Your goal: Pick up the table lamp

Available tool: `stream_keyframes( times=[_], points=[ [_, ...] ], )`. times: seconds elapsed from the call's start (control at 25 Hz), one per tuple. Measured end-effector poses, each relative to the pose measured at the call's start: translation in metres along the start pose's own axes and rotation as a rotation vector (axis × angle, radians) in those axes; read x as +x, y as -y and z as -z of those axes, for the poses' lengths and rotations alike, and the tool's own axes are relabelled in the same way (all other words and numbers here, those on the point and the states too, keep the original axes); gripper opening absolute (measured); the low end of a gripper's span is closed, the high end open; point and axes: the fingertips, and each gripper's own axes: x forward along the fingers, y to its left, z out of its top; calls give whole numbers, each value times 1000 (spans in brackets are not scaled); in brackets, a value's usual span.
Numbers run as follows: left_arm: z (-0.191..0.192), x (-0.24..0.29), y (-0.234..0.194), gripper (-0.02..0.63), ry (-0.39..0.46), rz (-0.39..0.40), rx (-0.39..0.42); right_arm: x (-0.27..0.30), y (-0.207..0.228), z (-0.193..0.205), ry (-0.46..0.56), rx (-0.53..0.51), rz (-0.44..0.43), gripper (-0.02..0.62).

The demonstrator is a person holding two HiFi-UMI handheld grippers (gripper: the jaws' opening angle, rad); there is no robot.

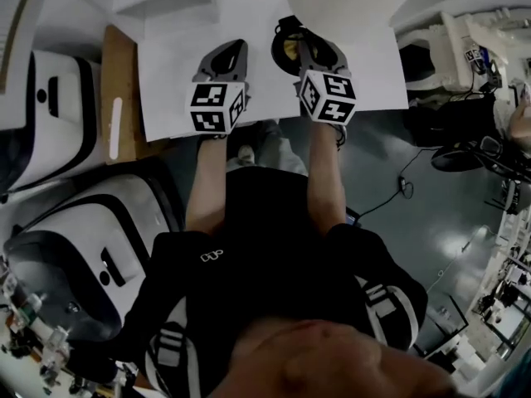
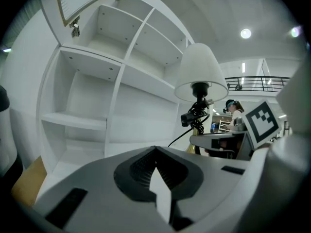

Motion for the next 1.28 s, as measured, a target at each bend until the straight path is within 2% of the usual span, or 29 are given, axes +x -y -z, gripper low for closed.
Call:
stream_keyframes(
  times=[0.36, 0.6, 1.04, 1.28],
  points=[
    [-41, 9, 20, 9, 88, 48, 46, -17, 16, -43, 90, -39, 19, 107],
    [-53, 4, 22, 9, 120, 76, 67, -21, 9, -55, 116, -62, 28, 107],
    [-56, 19, 27, 9, 116, 81, 78, -14, 20, -59, 119, -59, 22, 107],
    [-54, 12, 16, 9, 114, 76, 75, -10, 7, -58, 113, -70, 18, 107]
  ],
)
